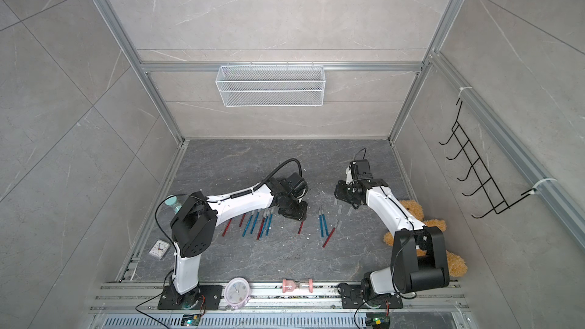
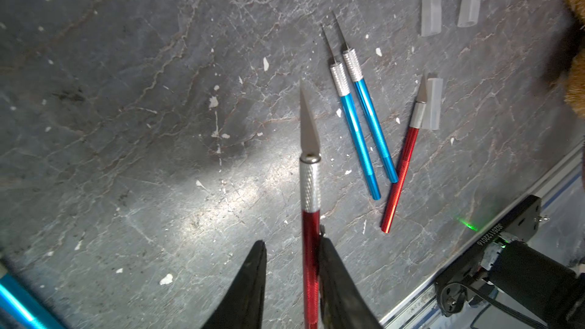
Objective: Remove protective caps from carving knives
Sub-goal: Place the carving knife at the center of the board.
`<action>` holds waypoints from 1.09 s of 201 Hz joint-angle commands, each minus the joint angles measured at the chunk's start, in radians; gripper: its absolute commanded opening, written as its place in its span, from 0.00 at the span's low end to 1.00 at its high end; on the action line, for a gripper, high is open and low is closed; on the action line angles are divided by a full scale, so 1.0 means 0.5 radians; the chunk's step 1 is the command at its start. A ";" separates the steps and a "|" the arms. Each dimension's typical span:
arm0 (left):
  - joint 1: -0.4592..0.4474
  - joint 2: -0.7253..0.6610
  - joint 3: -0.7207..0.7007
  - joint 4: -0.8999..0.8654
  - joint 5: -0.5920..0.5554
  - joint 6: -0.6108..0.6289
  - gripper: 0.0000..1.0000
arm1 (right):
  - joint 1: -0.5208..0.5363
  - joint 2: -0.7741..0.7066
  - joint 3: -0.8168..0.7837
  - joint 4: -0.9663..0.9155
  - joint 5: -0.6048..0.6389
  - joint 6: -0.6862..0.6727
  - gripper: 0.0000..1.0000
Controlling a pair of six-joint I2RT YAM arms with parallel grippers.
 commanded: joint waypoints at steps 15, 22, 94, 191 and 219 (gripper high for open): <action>-0.009 0.038 0.116 -0.122 -0.048 -0.004 0.34 | 0.008 -0.117 -0.145 -0.052 -0.066 0.022 0.31; -0.009 0.040 0.117 -0.123 -0.052 -0.011 0.34 | 0.006 -0.138 -0.176 -0.039 -0.087 0.036 0.31; -0.007 0.057 0.158 -0.133 -0.070 -0.103 0.34 | 0.147 -0.381 -0.423 0.094 -0.306 0.079 0.31; -0.006 0.076 0.207 -0.127 -0.079 -0.233 0.34 | 0.516 -0.431 -0.797 0.693 -0.440 0.509 0.31; -0.006 0.083 0.199 -0.098 -0.064 -0.287 0.33 | 0.571 -0.433 -0.861 0.861 -0.448 0.614 0.31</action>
